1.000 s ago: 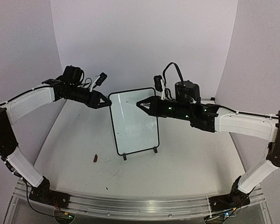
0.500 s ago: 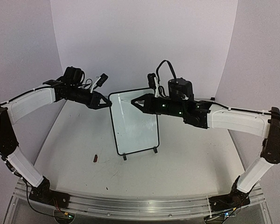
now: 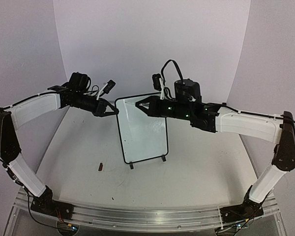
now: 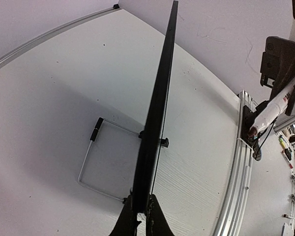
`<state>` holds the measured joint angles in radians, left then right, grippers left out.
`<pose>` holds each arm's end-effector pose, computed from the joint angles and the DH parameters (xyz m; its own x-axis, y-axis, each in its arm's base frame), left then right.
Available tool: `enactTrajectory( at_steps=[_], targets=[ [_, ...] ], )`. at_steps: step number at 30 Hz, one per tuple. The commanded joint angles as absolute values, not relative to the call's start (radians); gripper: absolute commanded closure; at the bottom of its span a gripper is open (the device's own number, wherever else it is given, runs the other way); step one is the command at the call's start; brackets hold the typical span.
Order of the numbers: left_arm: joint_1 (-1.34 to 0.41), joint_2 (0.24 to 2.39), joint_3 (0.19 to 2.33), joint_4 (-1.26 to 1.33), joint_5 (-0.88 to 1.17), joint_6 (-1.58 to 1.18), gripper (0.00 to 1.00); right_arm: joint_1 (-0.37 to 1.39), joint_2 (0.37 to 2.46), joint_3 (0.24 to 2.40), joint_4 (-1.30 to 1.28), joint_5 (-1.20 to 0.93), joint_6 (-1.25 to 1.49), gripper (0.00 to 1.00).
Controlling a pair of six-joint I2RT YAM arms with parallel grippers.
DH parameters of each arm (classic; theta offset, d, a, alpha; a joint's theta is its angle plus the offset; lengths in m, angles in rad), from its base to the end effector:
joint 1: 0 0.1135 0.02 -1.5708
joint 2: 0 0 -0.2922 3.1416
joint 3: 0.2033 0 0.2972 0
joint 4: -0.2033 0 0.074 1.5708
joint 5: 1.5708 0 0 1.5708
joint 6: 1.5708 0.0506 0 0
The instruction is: Write a sentence on the whiteboard
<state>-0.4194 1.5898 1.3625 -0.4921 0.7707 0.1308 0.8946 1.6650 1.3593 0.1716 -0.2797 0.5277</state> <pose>0.3561 -0.1974 0.3258 -0.4962 0.3237 -0.8057 0.8427 0.4031 -0.3570 0.2799 0.3712 0.3576 -0.5360 0.1054 -0.8376 -0.7535 0.3878 0.5309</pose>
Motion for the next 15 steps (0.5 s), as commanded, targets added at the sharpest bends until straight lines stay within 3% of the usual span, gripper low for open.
enactTrajectory(
  at_steps=[1,15],
  targets=[
    [-0.415,1.579,1.341,-0.465,0.766,0.164,1.00,0.906,1.704,1.417,0.181,-0.294,0.503,1.00],
    [-0.414,1.578,1.328,-0.469,0.761,0.178,1.00,0.910,1.768,1.480,0.173,-0.268,0.495,1.00]
  ],
)
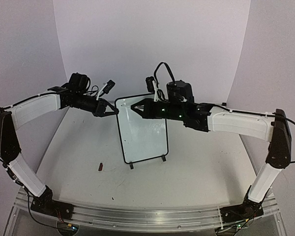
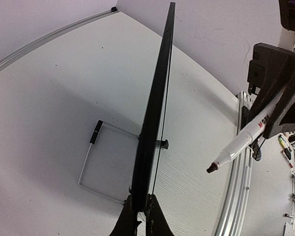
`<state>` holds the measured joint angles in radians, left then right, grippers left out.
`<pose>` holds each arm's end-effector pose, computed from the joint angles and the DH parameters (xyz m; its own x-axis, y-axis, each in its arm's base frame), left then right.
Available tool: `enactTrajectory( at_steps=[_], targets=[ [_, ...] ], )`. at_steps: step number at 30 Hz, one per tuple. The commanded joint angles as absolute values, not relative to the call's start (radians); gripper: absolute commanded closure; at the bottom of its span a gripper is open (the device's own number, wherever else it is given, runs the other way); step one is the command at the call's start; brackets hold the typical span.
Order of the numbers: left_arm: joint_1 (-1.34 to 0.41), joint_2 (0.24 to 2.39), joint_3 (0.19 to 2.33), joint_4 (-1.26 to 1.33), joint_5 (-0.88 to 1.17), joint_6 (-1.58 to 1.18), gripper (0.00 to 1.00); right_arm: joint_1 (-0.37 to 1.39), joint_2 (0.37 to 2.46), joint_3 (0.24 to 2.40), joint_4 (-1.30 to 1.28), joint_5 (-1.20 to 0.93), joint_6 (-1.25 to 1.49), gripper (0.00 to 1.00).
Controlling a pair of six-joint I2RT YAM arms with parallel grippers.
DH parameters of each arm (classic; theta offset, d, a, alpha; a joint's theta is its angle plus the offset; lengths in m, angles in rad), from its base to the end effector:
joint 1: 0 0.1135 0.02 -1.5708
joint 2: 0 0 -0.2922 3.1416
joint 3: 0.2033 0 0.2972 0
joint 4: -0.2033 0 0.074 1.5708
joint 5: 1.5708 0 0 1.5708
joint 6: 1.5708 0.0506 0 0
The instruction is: Write a sentence on the whiteboard
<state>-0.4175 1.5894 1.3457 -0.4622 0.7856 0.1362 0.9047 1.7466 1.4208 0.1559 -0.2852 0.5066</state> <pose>0.3566 -0.1973 0.3224 -0.4818 0.3187 -0.8163 0.8520 0.3883 -0.3512 0.2897 0.3916 0.3442 -0.5406 0.0657 -0.8387 -0.7588 0.3924 0.5198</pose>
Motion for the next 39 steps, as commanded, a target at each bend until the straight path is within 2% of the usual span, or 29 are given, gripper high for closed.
enactTrajectory(
  at_steps=[1,25,39],
  targets=[
    [-0.414,1.578,1.328,-0.469,0.760,0.179,1.00,0.910,1.774,1.485,0.173,-0.263,0.495,1.00],
    [-0.416,1.562,1.322,-0.476,0.762,0.197,1.00,0.910,1.842,1.546,0.143,-0.138,0.491,1.00],
    [-0.415,1.556,1.322,-0.475,0.762,0.198,1.00,0.911,1.806,1.416,0.131,-0.146,0.525,1.00]
  ],
)
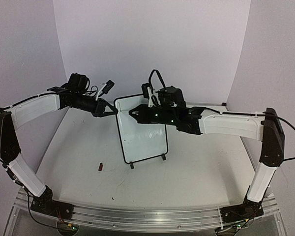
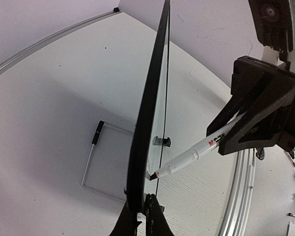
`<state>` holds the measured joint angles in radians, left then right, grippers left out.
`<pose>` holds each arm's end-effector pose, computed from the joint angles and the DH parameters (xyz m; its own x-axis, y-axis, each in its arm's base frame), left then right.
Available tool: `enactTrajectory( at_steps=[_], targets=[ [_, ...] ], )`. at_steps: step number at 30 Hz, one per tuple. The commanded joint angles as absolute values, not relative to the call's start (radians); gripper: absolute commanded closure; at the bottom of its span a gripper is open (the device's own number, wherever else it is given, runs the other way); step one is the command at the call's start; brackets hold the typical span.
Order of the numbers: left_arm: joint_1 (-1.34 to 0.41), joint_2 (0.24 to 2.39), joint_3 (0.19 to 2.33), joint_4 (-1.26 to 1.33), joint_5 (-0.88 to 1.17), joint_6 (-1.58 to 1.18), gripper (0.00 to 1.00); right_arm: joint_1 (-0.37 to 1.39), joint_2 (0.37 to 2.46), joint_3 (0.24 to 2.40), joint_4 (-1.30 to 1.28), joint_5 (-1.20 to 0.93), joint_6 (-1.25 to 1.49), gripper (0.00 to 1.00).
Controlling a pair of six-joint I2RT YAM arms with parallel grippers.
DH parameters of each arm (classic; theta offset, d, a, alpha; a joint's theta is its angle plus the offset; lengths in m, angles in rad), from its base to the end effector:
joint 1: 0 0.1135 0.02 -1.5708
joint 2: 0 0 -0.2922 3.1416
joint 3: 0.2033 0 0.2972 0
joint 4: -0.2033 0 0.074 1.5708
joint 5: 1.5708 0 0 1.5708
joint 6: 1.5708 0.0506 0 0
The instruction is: Write a sentence on the whiteboard
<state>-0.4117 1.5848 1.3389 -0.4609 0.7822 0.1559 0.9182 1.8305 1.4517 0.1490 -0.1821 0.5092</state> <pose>0.3565 -0.1946 0.3216 -0.4676 0.3244 -0.8223 0.8581 0.3900 -0.3341 0.3013 0.4093 0.3158 -0.5539 0.0648 -0.8301 -0.7083 0.4873 0.5107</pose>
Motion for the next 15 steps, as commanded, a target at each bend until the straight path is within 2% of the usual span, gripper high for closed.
enactTrajectory(
  at_steps=[1,15],
  targets=[
    [-0.415,1.556,1.322,-0.475,0.761,0.198,1.00,0.911,1.804,1.410,0.131,-0.146,0.527,1.00],
    [-0.415,1.552,1.320,-0.474,0.753,0.201,1.00,0.912,1.700,1.335,0.276,-0.225,0.531,1.00]
  ],
)
